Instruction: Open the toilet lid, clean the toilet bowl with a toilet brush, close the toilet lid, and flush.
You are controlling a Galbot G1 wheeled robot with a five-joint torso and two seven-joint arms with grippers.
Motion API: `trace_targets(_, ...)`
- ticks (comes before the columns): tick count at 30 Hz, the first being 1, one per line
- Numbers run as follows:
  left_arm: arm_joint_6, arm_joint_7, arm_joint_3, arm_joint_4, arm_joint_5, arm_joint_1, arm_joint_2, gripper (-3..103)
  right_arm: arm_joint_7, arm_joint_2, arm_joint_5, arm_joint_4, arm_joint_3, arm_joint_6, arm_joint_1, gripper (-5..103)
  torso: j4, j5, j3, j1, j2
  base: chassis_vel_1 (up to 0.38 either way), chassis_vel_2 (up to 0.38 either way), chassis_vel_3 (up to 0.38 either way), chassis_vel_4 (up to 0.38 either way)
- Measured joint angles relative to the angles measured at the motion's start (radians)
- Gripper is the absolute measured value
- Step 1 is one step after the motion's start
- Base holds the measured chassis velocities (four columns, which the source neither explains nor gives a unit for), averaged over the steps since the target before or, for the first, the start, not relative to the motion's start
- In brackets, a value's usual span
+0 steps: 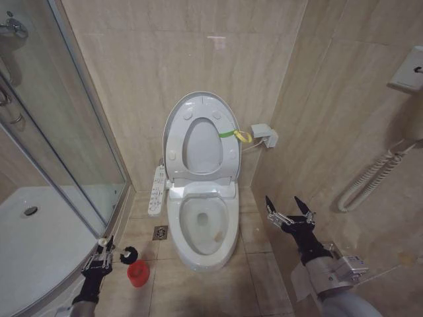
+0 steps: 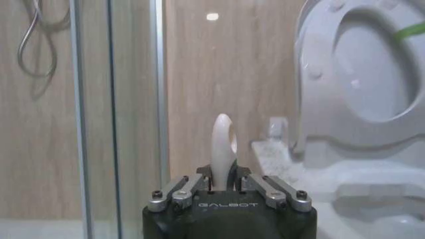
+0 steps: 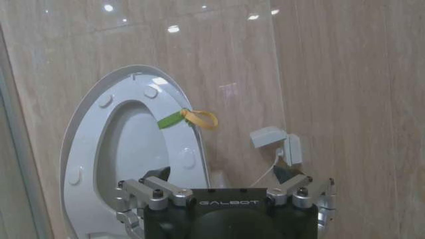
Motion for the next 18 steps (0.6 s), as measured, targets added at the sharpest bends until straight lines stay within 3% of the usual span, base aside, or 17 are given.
trace_targets(2, -0.002, -0.001, -0.005, -0.027, 0.000, 0.019, 0.002, 22, 0.000, 0.000, 0.000, 0.000, 0.000, 0.000, 0.000, 100, 0.0000, -0.0001, 0.000, 0.000, 0.000, 0.000, 0.000, 0.000, 0.000)
trace_targets(9, -0.019, -0.023, -0.042, -0.283, 0.022, 0.191, 0.014, 22, 0.000, 0.000, 0.000, 0.000, 0.000, 0.000, 0.000, 100, -0.0001, 0.0002, 0.000, 0.000, 0.000, 0.000, 0.000, 0.000, 0.000)
trace_targets(18, -0.053, 0.003, -0.055, -0.405, 0.008, 0.257, 0.060, 22, 0.000, 0.000, 0.000, 0.000, 0.000, 0.000, 0.000, 100, -0.0002, 0.0001, 0.000, 0.000, 0.000, 0.000, 0.000, 0.000, 0.000)
